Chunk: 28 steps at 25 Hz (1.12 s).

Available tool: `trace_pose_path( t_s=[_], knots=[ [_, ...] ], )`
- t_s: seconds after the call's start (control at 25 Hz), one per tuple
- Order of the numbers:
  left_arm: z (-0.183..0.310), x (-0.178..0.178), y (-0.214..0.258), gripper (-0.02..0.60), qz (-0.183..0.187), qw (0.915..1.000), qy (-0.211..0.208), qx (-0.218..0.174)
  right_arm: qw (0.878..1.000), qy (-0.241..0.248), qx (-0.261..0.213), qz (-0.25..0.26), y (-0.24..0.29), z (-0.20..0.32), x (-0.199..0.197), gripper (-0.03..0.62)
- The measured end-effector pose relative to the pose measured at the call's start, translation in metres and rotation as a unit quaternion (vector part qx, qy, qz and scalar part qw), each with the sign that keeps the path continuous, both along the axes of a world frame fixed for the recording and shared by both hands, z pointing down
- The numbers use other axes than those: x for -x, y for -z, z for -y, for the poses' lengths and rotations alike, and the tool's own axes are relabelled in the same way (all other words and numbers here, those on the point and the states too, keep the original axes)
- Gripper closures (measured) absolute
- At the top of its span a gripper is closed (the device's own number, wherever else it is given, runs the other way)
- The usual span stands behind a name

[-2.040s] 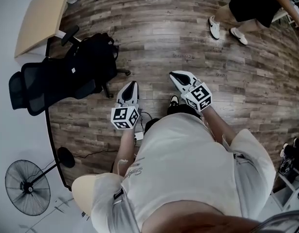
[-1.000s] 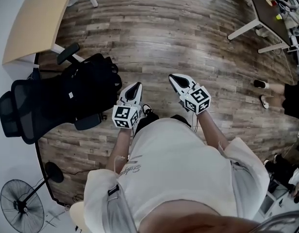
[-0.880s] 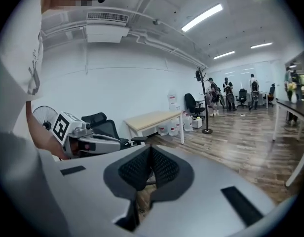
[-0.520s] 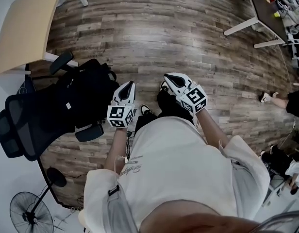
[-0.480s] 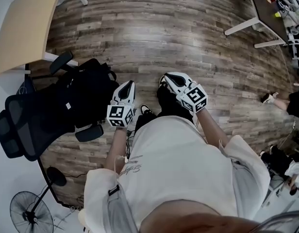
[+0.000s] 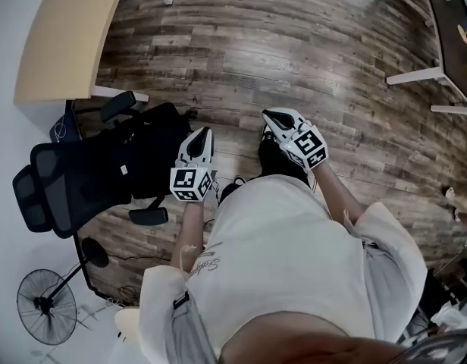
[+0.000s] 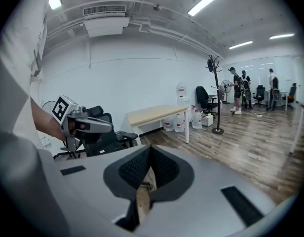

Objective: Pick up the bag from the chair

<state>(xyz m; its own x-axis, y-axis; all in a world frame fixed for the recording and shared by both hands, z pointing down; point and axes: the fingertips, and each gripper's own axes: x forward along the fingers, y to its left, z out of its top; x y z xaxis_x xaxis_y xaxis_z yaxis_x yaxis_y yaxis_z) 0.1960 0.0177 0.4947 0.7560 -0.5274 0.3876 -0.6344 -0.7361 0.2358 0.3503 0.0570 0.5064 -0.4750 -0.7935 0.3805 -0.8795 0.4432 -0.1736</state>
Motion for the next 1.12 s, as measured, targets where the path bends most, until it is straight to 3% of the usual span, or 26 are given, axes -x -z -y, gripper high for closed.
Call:
trace_pose_path(
  t_s=[0.16, 0.28, 0.4, 0.6, 0.72, 0.92, 1.12],
  knots=[
    [0.033, -0.024, 0.017, 0.552, 0.008, 0.9992, 0.036, -0.015, 0.999, 0.04, 0.006, -0.005, -0.008, 0.043, -0.034, 0.6],
    [0.042, -0.027, 0.017, 0.552, 0.018, 0.9975, 0.065, -0.022, 0.995, 0.095, -0.003, -0.018, -0.01, 0.071, -0.034, 0.6],
    [0.043, -0.021, 0.005, 0.552, 0.022, 0.995, 0.098, -0.003, 0.992, 0.128, -0.012, -0.011, -0.008, 0.093, -0.024, 0.6],
    [0.045, 0.002, -0.006, 0.552, 0.025, 0.9892, 0.144, 0.011, 0.984, 0.176, -0.01, -0.012, -0.01, 0.123, 0.005, 0.6],
    [0.053, 0.014, -0.011, 0.552, 0.034, 0.9893, 0.142, 0.0, 0.979, 0.204, -0.007, -0.02, -0.014, 0.142, 0.027, 0.6],
    [0.072, 0.054, -0.015, 0.552, 0.016, 0.9865, 0.163, -0.009, 0.975, 0.221, -0.018, -0.025, 0.004, 0.166, 0.074, 0.6],
    [0.107, 0.095, -0.007, 0.552, 0.012, 0.981, 0.188, -0.045, 0.965, 0.259, -0.037, -0.029, 0.026, 0.192, 0.115, 0.6]
  ],
)
